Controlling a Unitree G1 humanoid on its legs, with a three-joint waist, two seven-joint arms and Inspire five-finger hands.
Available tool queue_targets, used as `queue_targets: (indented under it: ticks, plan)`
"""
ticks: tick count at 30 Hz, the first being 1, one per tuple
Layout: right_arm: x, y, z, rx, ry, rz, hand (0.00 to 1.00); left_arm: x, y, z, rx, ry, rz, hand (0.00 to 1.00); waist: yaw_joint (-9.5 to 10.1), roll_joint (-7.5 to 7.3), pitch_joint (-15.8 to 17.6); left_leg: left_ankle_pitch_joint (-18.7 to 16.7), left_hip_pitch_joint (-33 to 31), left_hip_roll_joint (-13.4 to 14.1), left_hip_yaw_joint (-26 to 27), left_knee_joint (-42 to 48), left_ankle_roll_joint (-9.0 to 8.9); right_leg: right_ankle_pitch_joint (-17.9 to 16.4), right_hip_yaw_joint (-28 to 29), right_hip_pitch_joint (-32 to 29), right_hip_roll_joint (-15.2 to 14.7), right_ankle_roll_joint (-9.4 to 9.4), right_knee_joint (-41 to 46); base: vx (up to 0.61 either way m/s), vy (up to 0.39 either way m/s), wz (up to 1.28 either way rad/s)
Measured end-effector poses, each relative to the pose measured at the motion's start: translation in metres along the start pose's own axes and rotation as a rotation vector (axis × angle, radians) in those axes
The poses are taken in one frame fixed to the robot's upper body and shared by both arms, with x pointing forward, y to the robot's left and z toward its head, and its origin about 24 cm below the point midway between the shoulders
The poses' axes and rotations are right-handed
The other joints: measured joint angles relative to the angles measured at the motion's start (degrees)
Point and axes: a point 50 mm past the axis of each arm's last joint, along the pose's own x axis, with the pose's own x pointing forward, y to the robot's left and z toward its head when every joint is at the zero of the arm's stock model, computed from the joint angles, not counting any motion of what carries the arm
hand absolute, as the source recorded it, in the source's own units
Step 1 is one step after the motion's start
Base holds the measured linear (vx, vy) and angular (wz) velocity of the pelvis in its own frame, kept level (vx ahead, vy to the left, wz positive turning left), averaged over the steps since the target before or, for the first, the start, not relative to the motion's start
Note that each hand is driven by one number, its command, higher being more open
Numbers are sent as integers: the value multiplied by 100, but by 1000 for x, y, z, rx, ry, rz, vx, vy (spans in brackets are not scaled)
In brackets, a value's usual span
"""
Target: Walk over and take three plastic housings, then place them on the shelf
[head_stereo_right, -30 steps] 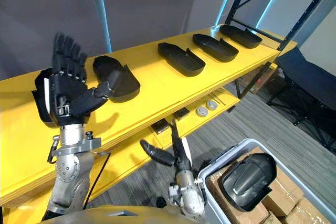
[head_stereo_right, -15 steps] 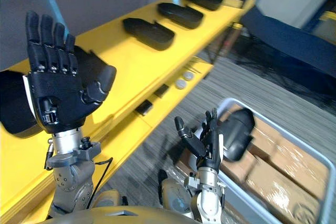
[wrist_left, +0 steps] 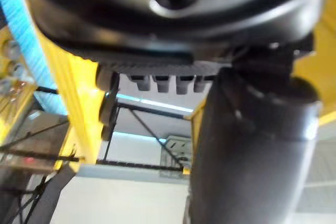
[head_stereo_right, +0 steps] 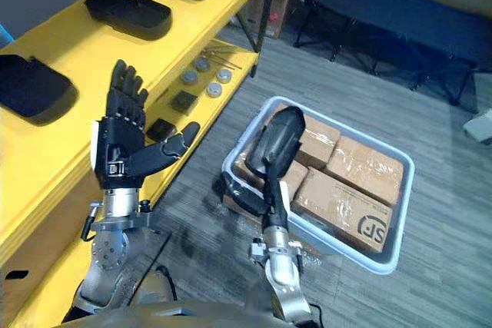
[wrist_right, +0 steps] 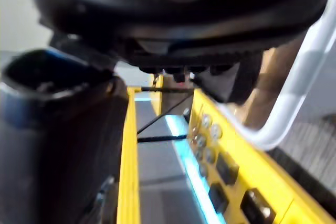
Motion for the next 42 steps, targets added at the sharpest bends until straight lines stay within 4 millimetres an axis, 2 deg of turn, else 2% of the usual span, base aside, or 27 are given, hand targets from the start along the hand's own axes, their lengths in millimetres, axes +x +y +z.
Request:
queue_targets:
  ticks: [2, 3, 4, 5, 6, 7, 8, 10, 11, 12, 13, 14, 16, 19, 20, 21, 22, 24, 25, 26, 27, 28, 29, 32, 35, 37, 42]
  plan:
    - [-2, -14, 6, -26, -21, -37, 100, -4, -3, -5, -22, 46, 13, 100, -119, 52, 9, 160, 120, 126, 2, -138, 16, -73, -76, 74, 172, -122, -168, 1, -268, -39]
    - [-2, -26, 19, -38, -74, -66, 100, -9, -2, -14, -28, 102, 41, 100, -186, 58, 15, 309, 204, 171, -52, -182, 239, -139, -40, 62, 257, -243, -258, -19, -229, -56]
    - [-1, -30, 24, -43, -97, -68, 100, -11, 0, -19, -19, 129, 54, 100, -236, 65, 18, 371, 203, 171, -101, -152, 330, -151, -21, 50, 269, -266, -276, -49, -240, -69]
    - [2, -39, 31, -63, -128, -83, 100, -17, 3, -34, 5, 206, 80, 100, -303, 98, 16, 495, 222, 165, -188, -90, 492, -134, 110, 49, 307, -332, -359, -59, -154, -63]
    - [3, -48, 33, -88, -132, -100, 100, -24, 5, -48, 28, 283, 105, 100, -323, 129, 11, 592, 256, 164, -234, -45, 536, -75, 240, 59, 347, -419, -488, -67, -124, -66]
    - [4, -52, 34, -98, -134, -110, 100, -28, 7, -54, 39, 317, 114, 100, -322, 106, 41, 560, 267, 155, -252, -16, 525, -26, 302, 60, 360, -457, -562, -66, -50, -69]
    - [5, -61, 36, -104, -138, -132, 100, -36, 9, -63, 63, 373, 133, 100, -310, 198, 37, 365, 304, 34, -358, -4, 461, 97, 425, 60, 388, -473, -732, -54, 9, -50]
    - [-1, -76, 30, -73, -99, -187, 100, -42, 14, -69, 168, 408, 137, 100, -309, 269, 29, -32, 328, -211, -558, -182, 551, 267, 504, -33, 415, -427, -917, -67, 76, -34]
    - [-2, -79, 27, -77, -85, -199, 100, -43, 16, -70, 192, 413, 138, 100, -298, 268, 31, -106, 385, -264, -591, -346, 575, 291, 529, -83, 411, -399, -925, -83, 122, -18]
    - [-4, -82, 22, -86, -55, -214, 100, -45, 22, -73, 239, 432, 133, 100, -290, 294, 25, -250, 476, -311, -658, -659, 341, 337, 565, -183, 407, -332, -923, -58, 111, -13]
    - [-4, -82, 19, -84, -37, -222, 100, -47, 26, -76, 266, 454, 131, 100, -261, 270, 40, -218, 501, -391, -662, -723, 258, 377, 604, -206, 356, -305, -935, -74, 158, -13]
    - [-5, -80, 14, -65, -4, -226, 100, -52, 36, -82, 341, 503, 116, 100, -242, 145, 114, -220, 488, -511, -672, -723, 255, 483, 638, -178, 254, -244, -1046, -68, 162, -10]
    - [-1, -75, 10, -66, 39, -208, 100, -65, 51, -91, 454, 598, 116, 100, -191, 34, 182, -226, 471, -658, -670, -713, 175, 677, 648, -132, 127, -189, -1281, -61, 150, -13]
    - [28, -72, 6, -87, 82, -201, 100, -82, 75, -103, 572, 739, 192, 100, -88, 1, 296, -253, 219, -779, -653, -470, 125, 1018, 531, -170, 9, -204, -1611, -42, 115, -10]
    - [49, -71, 10, -98, 82, -197, 100, -82, 85, -104, 607, 751, 249, 100, -35, 12, 453, -288, 103, -778, -697, -307, 119, 1103, 445, -184, 9, -211, -1655, -100, 71, 5]
    - [70, -72, 18, -105, 74, -201, 100, -78, 93, -103, 631, 735, 306, 100, 37, 34, 630, -308, -54, -779, -771, -154, 128, 1149, 393, -235, 6, -218, -1655, -123, 60, 11]
    - [82, -73, 24, -111, 66, -208, 100, -73, 95, -102, 639, 718, 331, 100, 82, 53, 729, -316, -144, -779, -822, -79, 131, 1180, 353, -261, 6, -211, -1660, -142, 27, 30]
    - [125, -87, 57, -141, 18, -251, 100, -58, 96, -99, 640, 660, 361, 100, 306, 169, 1071, -349, -435, -802, -1027, 119, 140, 1302, 209, -313, 19, -221, -1751, -162, 19, 27]
    - [133, -91, 67, -135, 1, -264, 100, -55, 95, -99, 635, 652, 355, 100, 385, 207, 1130, -364, -481, -823, -1085, 138, 148, 1356, 202, -335, 21, -219, -1772, -121, 12, 11]
    - [145, -96, 85, -138, -38, -277, 100, -54, 94, -99, 627, 647, 343, 100, 428, 268, 1198, -374, -577, -866, -1220, 187, 162, 1409, 148, -353, 24, -241, -1811, -98, 22, 16]
    - [161, -101, 116, -152, -110, -290, 100, -56, 92, -101, 612, 663, 299, 100, 455, 345, 1261, -369, -727, -875, -1295, 275, 159, 1460, 67, -409, 27, -250, -1831, -98, 30, 17]
    - [169, -104, 132, -162, -136, -298, 100, -58, 90, -103, 600, 674, 268, 100, 493, 355, 1266, -362, -801, -875, -1306, 306, 151, 1483, 59, -469, 29, -246, -1833, -85, 28, 11]
    - [174, -108, 144, -171, -153, -308, 100, -58, 88, -104, 593, 682, 246, 100, 531, 365, 1276, -360, -838, -875, -1309, 318, 155, 1513, 54, -505, 33, -256, -1834, -51, 18, 0]
    - [191, -127, 199, -186, -223, -358, 100, -67, 70, -122, 555, 758, 82, 100, 617, 474, 1427, -376, -969, -882, -1351, 445, 192, 1678, -156, -568, 41, -339, -1837, -42, 24, 1]
    - [196, -135, 229, -248, -242, -364, 100, -75, 62, -132, 532, 812, 9, 100, 719, 507, 1567, -411, -1051, -884, -1345, 589, 238, 1756, -276, -621, 39, -372, -1830, -46, 39, -9]
    - [198, -138, 236, -265, -230, -366, 100, -78, 62, -135, 527, 826, 4, 100, 750, 534, 1606, -430, -1122, -885, -1370, 666, 244, 1757, -383, -645, 38, -372, -1821, -33, 14, 2]
    - [203, -148, 241, -308, -136, -408, 100, -80, 60, -140, 486, 836, 38, 100, 926, 789, 1806, -474, -1298, -886, -1478, 889, 243, 1756, -540, -672, 41, -371, -1791, -67, 6, 5]
